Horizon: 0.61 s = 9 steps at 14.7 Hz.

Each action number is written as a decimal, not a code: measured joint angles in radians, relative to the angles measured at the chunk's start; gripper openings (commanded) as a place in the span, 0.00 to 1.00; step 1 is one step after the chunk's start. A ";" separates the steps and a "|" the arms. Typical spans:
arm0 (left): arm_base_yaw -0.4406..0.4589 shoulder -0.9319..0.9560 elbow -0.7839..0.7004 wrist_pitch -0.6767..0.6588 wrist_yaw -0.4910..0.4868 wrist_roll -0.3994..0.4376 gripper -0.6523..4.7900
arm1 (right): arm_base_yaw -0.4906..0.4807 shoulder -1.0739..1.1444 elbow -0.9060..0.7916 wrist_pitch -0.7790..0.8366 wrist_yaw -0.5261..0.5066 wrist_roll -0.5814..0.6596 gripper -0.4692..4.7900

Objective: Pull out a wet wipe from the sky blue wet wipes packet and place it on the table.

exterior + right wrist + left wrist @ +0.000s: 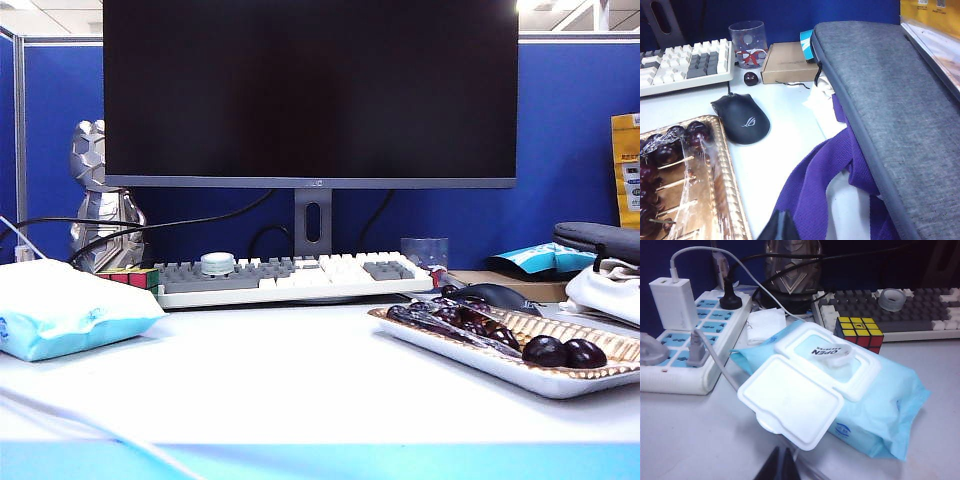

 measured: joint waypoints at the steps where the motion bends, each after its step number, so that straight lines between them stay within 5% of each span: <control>1: 0.000 0.000 0.000 0.000 0.000 0.000 0.11 | 0.000 0.000 0.000 0.000 0.000 0.000 0.09; 7: 0.000 0.000 0.000 0.000 0.000 0.000 0.11 | 0.000 0.000 0.000 0.000 0.000 0.000 0.09; 9: 0.000 0.000 0.000 0.003 0.008 -0.077 0.15 | 0.000 0.000 0.000 0.000 0.000 0.000 0.09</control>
